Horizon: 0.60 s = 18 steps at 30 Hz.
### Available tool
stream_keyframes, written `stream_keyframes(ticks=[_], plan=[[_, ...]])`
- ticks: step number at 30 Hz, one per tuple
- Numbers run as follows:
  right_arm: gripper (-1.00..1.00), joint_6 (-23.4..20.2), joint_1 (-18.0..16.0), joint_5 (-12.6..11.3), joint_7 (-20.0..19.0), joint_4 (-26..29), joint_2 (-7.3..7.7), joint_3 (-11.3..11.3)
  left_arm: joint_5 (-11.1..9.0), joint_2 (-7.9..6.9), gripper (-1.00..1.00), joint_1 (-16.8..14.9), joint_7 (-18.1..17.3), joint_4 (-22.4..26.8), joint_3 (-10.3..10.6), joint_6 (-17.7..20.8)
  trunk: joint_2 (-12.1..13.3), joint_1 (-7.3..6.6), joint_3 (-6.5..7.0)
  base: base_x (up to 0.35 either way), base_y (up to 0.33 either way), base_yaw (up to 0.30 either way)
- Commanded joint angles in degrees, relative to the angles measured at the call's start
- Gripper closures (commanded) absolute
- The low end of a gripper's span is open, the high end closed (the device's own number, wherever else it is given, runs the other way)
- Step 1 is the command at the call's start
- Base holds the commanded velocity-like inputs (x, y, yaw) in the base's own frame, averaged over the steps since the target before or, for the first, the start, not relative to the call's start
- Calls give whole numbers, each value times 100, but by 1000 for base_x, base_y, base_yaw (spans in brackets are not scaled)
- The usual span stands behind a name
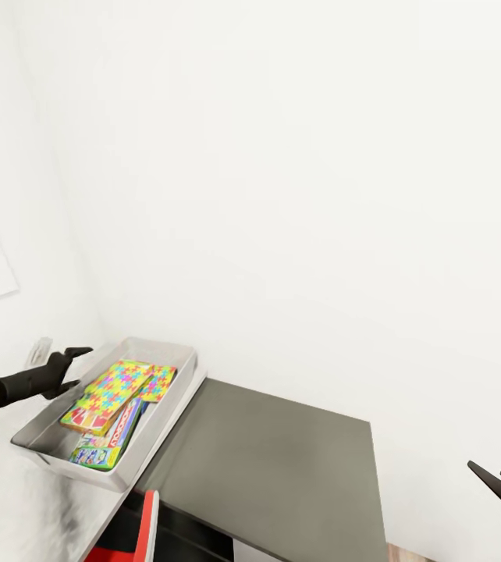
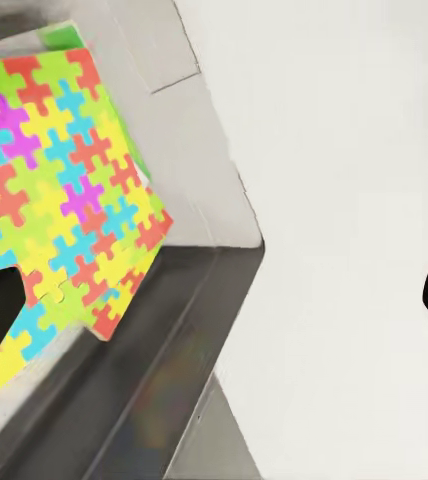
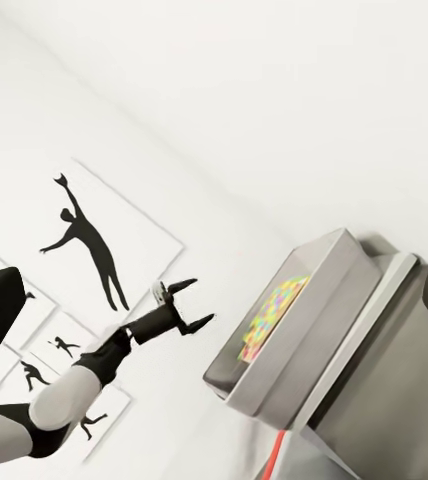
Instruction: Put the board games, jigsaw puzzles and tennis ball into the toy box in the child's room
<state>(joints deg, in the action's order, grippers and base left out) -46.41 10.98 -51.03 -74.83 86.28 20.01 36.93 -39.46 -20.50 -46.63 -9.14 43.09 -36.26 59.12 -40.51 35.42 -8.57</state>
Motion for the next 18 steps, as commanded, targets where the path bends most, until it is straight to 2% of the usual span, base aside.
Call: stream_keyframes(ticks=[1,2,5,6,9,10,11,13,15,18], plan=[[-100,-43,1,-34,8,3,2,-2,79,-19,-100,32,-202,89,-30,48,-6,2,0,0,0,-52],[-100,-43,1,-35,5,3,2,-2,79,-48,-100,88,-344,164,-37,65,-6,2,8,0,0,-54],[-100,-43,1,-38,-4,3,2,4,78,-280,-100,507,-1245,435,-34,88,-6,2,33,0,0,-59],[-100,-43,1,-38,-6,3,2,5,80,-315,-100,576,-1409,464,-32,88,-6,2,42,0,0,-61],[-100,-42,1,-36,-12,3,2,1,100,-454,-100,990,-2466,662,-17,88,-6,2,68,0,0,-34],[-100,-40,1,-35,-12,3,1,0,106,-467,-100,1072,-2640,713,-15,88,-6,2,77,0,0,-16],[-100,-38,1,-33,-13,3,-2,0,117,-485,-100,1243,-2967,844,-11,88,-6,2,86,0,0,-10],[-100,-37,1,-32,-12,3,-3,-1,127,-494,-100,1432,-3263,1023,-7,88,-6,2,104,0,0,-8],[-100,-32,1,-28,-9,3,-5,-1,140,-504,-100,1826,-3722,1461,18,88,-6,2,123,0,0,-4],[-100,-29,1,-24,-5,3,-6,-1,143,-510,-100,2053,-3982,1809,43,88,-6,2,145,0,0,-2]])
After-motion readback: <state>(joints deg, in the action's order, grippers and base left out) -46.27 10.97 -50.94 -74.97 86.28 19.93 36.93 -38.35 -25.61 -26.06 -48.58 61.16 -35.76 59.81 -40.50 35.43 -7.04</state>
